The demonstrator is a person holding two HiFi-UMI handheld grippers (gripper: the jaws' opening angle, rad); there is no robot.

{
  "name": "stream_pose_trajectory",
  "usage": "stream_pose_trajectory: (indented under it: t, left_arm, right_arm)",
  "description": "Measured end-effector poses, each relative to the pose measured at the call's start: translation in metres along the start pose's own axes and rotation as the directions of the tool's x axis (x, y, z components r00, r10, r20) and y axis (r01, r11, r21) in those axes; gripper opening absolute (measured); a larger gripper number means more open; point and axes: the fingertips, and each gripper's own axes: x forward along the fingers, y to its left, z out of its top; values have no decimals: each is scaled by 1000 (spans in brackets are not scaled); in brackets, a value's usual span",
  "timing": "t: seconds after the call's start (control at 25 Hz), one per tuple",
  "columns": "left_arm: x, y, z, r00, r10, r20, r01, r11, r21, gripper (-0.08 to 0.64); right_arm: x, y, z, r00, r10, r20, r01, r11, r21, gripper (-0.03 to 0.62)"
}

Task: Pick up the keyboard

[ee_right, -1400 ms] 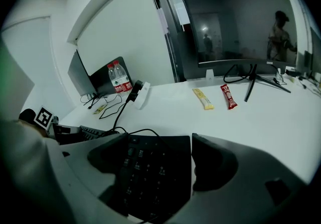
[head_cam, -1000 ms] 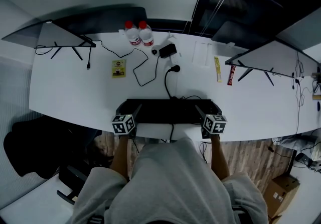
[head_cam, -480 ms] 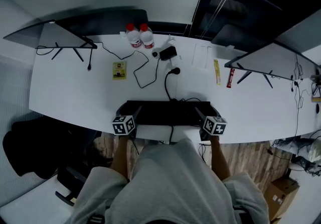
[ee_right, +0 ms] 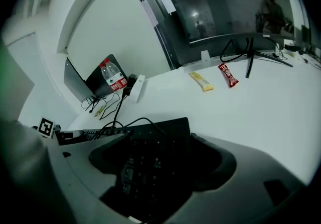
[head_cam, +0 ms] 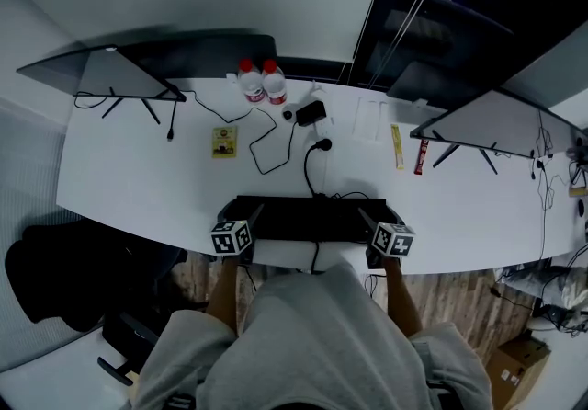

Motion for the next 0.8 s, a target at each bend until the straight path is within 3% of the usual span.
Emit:
stream_pose_trajectory:
  t: [0.4,0.8]
  left_arm:
    - [-4,-16,39,997,-32,65,29,998,46,339]
    - [-15,-41,119,975,-82,206,61,992,110,337]
  right_arm:
    - [-19,4,30,997,-12,78,13,1000,-10,376]
    - [-42,19,102,972,16,233,-3,999,-54,376]
